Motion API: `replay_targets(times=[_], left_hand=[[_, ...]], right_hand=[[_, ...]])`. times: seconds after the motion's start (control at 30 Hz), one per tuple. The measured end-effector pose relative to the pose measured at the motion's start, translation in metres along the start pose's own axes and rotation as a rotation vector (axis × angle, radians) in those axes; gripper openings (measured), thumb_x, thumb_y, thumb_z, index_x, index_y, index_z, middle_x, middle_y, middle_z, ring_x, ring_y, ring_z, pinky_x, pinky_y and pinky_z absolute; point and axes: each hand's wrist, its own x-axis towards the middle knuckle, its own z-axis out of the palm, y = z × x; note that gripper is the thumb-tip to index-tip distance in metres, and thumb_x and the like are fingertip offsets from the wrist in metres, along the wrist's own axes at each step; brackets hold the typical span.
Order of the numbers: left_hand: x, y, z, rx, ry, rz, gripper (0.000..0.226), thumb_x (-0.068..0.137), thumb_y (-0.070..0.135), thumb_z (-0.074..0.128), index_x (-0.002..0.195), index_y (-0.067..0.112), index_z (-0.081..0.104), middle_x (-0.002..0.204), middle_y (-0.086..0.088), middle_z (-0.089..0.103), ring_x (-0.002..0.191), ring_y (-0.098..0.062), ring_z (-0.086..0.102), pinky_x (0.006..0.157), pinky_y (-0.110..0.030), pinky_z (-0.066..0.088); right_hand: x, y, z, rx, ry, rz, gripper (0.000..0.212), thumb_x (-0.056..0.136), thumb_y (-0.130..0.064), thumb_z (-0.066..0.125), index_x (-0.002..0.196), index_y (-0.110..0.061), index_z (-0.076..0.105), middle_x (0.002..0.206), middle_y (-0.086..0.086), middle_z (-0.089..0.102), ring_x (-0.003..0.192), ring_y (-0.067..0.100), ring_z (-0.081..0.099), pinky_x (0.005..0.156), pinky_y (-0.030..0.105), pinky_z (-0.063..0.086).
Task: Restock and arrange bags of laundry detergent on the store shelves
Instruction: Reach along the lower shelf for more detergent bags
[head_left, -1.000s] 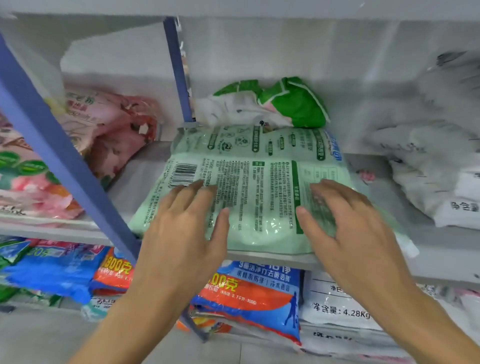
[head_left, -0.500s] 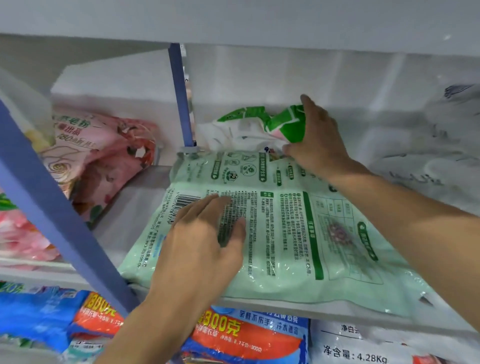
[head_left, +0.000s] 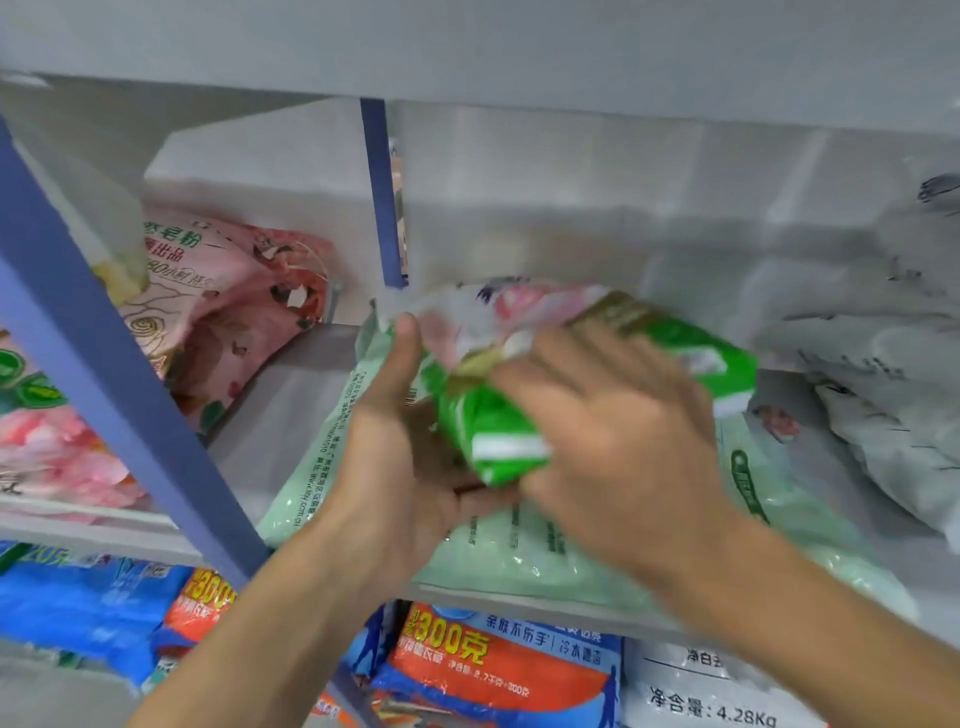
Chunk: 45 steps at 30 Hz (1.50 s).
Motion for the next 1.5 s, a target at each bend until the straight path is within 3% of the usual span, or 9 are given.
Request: replay_targets(times=[0.2, 0.33, 0.5, 0.7, 0.93, 1.07, 1.2, 1.4, 1.5], left_hand=[[-0.004, -0.009, -0.01, 0.064, -0.08, -0.075, 0.046, 0.087, 0.043, 0.067, 0.108, 0.003, 0.078, 0.112, -0.021, 0.074, 0.093, -0.034, 0.074, 0.083, -0.045, 0.061], [-0.003, -0.017, -0.018, 0.158, 0.019, -0.039, 0.039, 0.084, 0.019, 0.072, 0.119, 0.003, 0.071, 0.11, -0.021, 0.075, 0.098, -0.038, 0.074, 0.081, -0.049, 0.061], [-0.034, -0.023, -0.025, 0.173, 0.012, -0.06, 0.057, 0.056, -0.009, 0.079, 0.112, -0.002, 0.073, 0.108, -0.025, 0.074, 0.09, -0.04, 0.075, 0.078, -0.049, 0.063], [-0.11, -0.028, -0.029, 0.279, -0.05, -0.056, 0.064, 0.049, -0.01, 0.082, 0.112, -0.003, 0.07, 0.109, -0.029, 0.072, 0.094, -0.047, 0.072, 0.077, -0.052, 0.062], [-0.199, -0.001, 0.001, 0.146, 0.075, 0.069, 0.086, 0.025, 0.046, 0.103, 0.102, 0.014, 0.08, 0.107, -0.019, 0.076, 0.09, -0.032, 0.076, 0.072, -0.04, 0.062], [-0.242, 0.037, 0.023, 0.301, 0.153, 0.179, 0.081, 0.06, 0.061, 0.086, 0.126, 0.017, 0.07, 0.121, -0.014, 0.073, 0.11, -0.034, 0.071, 0.103, -0.052, 0.049], [-0.291, 0.082, 0.045, 0.383, 0.207, 0.314, 0.092, 0.054, 0.075, 0.083, 0.124, 0.017, 0.07, 0.12, -0.011, 0.074, 0.111, -0.032, 0.071, 0.105, -0.052, 0.048], [-0.356, 0.141, 0.051, 0.312, 0.364, 0.61, 0.018, 0.084, 0.036, 0.075, 0.095, 0.022, 0.079, 0.099, -0.006, 0.079, 0.091, -0.027, 0.076, 0.086, -0.045, 0.058], [-0.39, 0.168, 0.041, 0.271, 0.421, 0.694, 0.017, 0.081, 0.033, 0.076, 0.091, 0.02, 0.078, 0.096, -0.005, 0.079, 0.089, -0.026, 0.075, 0.085, -0.044, 0.059]], right_hand=[[-0.066, -0.038, -0.02, 0.159, -0.268, 0.039, 0.033, 0.081, -0.038, 0.073, 0.11, -0.022, 0.077, 0.096, -0.008, 0.071, 0.086, 0.015, 0.066, 0.072, 0.034, 0.054], [-0.042, -0.005, -0.048, 0.552, -0.257, 0.797, 0.039, 0.09, -0.065, 0.057, 0.119, -0.041, 0.067, 0.12, -0.028, 0.061, 0.116, -0.002, 0.057, 0.094, 0.029, 0.046], [-0.028, 0.029, -0.04, 0.987, -0.504, 1.42, 0.07, 0.059, -0.072, 0.08, 0.114, -0.029, 0.071, 0.103, -0.012, 0.078, 0.089, 0.008, 0.075, 0.084, 0.032, 0.052], [-0.034, -0.003, -0.079, 1.389, -0.518, 1.513, 0.065, 0.066, -0.035, 0.089, 0.126, -0.019, 0.068, 0.11, 0.012, 0.078, 0.101, 0.033, 0.075, 0.099, 0.053, 0.055], [-0.019, -0.062, -0.156, 1.542, -0.317, 1.558, 0.069, 0.063, -0.006, 0.082, 0.127, -0.022, 0.061, 0.106, 0.012, 0.078, 0.092, 0.037, 0.076, 0.078, 0.051, 0.063], [0.015, -0.083, -0.195, 1.598, -0.394, 1.442, 0.06, 0.074, -0.015, 0.084, 0.129, -0.019, 0.061, 0.107, 0.012, 0.078, 0.093, 0.035, 0.076, 0.079, 0.048, 0.063], [0.064, -0.103, -0.229, 1.629, -0.469, 1.314, 0.04, 0.08, -0.03, 0.074, 0.115, -0.011, 0.069, 0.1, 0.011, 0.079, 0.086, 0.029, 0.078, 0.073, 0.038, 0.064], [0.133, -0.146, -0.256, 1.777, -0.481, 1.094, 0.056, 0.079, -0.023, 0.082, 0.13, -0.013, 0.063, 0.118, 0.014, 0.075, 0.108, 0.037, 0.072, 0.097, 0.052, 0.056], [0.165, -0.171, -0.26, 1.767, -0.489, 0.971, 0.042, 0.081, -0.022, 0.081, 0.121, -0.014, 0.07, 0.12, 0.013, 0.074, 0.113, 0.037, 0.07, 0.107, 0.057, 0.049]])
